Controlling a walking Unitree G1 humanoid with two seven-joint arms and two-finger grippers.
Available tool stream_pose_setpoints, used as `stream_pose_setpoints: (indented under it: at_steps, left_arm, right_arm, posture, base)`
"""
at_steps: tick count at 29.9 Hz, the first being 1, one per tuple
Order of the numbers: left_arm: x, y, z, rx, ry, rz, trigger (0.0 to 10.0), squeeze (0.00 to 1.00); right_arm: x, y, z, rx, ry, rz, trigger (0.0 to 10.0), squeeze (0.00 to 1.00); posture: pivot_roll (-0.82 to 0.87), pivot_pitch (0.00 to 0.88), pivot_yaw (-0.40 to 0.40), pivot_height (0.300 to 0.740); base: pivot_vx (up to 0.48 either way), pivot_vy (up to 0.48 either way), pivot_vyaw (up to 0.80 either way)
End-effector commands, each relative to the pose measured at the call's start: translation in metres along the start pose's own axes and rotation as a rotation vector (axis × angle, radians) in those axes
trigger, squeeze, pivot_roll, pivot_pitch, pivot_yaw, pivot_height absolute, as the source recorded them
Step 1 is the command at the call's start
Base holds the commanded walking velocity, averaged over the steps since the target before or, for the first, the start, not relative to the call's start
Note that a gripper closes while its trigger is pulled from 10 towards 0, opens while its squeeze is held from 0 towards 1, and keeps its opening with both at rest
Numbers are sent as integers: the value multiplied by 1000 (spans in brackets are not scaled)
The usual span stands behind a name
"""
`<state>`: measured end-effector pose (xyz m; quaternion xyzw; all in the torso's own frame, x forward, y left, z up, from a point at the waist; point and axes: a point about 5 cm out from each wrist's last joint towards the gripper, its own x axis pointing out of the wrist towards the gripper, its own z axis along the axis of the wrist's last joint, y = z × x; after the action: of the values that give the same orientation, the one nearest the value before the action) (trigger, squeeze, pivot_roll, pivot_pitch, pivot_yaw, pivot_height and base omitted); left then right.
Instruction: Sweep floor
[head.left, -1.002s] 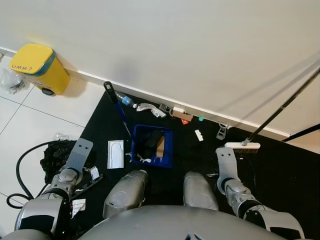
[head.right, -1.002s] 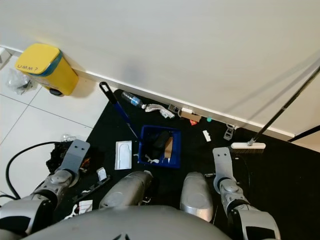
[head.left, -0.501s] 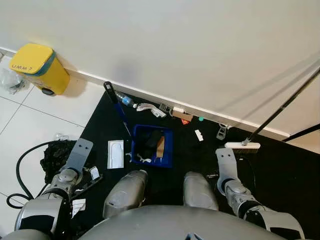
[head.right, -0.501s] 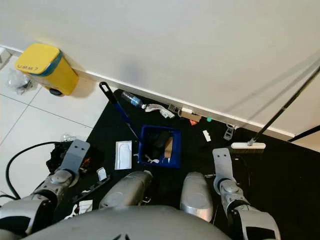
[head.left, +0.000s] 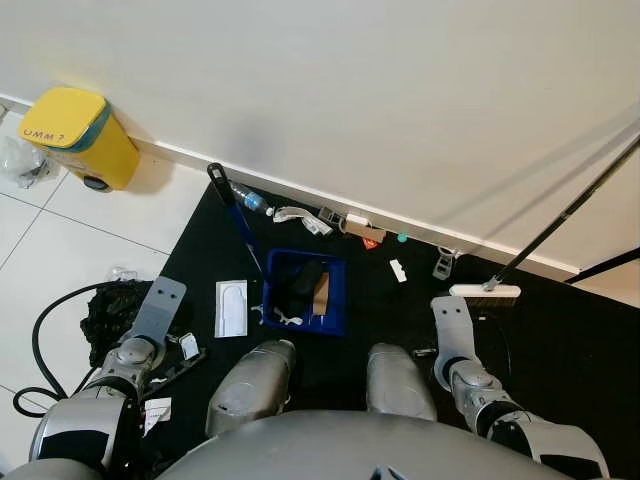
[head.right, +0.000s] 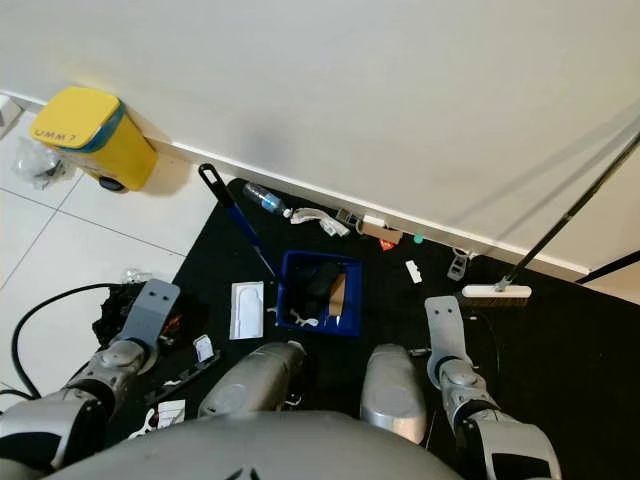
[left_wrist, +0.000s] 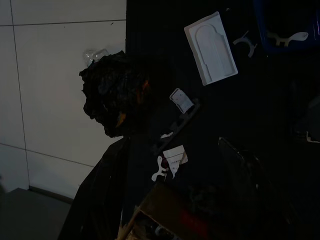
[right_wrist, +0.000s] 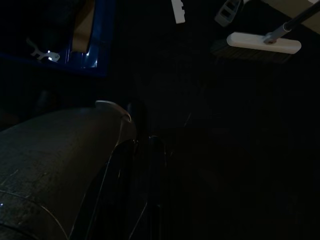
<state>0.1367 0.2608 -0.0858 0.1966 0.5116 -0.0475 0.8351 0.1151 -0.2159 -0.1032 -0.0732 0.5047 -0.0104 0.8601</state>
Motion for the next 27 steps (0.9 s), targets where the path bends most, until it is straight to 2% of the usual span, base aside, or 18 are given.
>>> stream_pose_setpoints:
  at_steps: [1, 13, 27]
  left_arm:
    - [0, -3, -1, -7, 3, -2, 10000, 0]
    - [0, -3, -2, -7, 6, -2, 10000, 0]
    - [0, -3, -3, -8, 6, -4, 10000, 0]
  right_arm:
    - [0, -1, 2, 11, -14, -4, 10000, 0]
    - [0, 4, 1, 7, -16, 4, 10000, 0]
    - [0, 1, 1, 8, -18, 0, 10000, 0]
  posture:
    - [65, 0, 8, 740]
    - [66, 0, 7, 740]
    - [61, 0, 6, 740]
  base:
    - [0, 0, 0]
    - [0, 0, 0]
    - [0, 0, 0]
